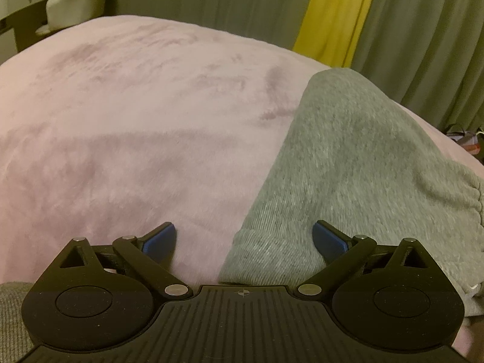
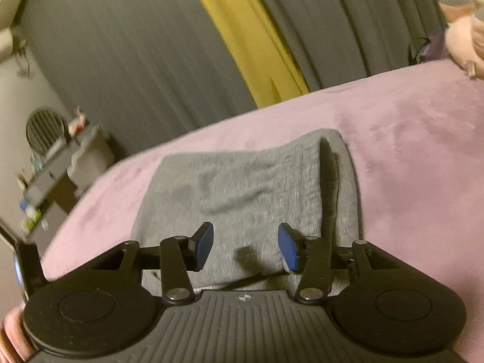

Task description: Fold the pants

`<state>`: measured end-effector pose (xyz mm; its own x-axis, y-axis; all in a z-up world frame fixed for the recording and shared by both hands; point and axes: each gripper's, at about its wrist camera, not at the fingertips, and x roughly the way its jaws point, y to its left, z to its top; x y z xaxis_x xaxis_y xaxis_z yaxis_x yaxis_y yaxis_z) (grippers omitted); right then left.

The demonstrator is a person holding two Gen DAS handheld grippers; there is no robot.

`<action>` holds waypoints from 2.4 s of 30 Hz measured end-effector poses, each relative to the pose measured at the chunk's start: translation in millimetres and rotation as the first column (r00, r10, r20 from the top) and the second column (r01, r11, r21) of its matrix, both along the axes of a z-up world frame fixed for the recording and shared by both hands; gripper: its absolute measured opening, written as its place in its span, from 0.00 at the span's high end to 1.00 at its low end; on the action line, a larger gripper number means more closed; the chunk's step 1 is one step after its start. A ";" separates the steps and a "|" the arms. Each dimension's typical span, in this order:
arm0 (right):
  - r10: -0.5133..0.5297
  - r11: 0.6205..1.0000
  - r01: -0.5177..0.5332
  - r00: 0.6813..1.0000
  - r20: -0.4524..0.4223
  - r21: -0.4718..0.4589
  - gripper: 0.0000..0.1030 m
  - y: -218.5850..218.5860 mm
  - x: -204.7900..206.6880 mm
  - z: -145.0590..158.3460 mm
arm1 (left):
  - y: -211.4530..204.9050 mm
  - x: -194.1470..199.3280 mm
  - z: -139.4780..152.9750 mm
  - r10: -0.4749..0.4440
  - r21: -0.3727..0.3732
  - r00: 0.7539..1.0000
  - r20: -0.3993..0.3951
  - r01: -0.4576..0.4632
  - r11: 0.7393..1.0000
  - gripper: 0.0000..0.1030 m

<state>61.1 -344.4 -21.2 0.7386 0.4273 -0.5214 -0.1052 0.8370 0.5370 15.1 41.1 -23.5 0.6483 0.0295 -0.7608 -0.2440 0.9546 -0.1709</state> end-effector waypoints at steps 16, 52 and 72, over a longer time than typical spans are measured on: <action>-0.107 0.991 0.118 0.981 -0.164 0.058 0.15 -22.8 29.2 -40.0 | -1.7 4.0 -1.6 -0.001 0.018 1.000 0.028 0.001 1.000 0.02; 0.169 0.972 -0.139 0.974 -0.152 0.187 0.43 -42.2 91.2 -56.2 | -20.1 104.8 0.5 -0.407 -0.113 0.913 -0.021 0.402 0.909 0.23; 0.101 0.991 -0.080 0.971 -0.218 0.105 0.58 -26.9 98.2 -39.4 | -25.2 78.0 11.1 -0.436 -0.013 0.894 0.104 0.439 0.898 0.63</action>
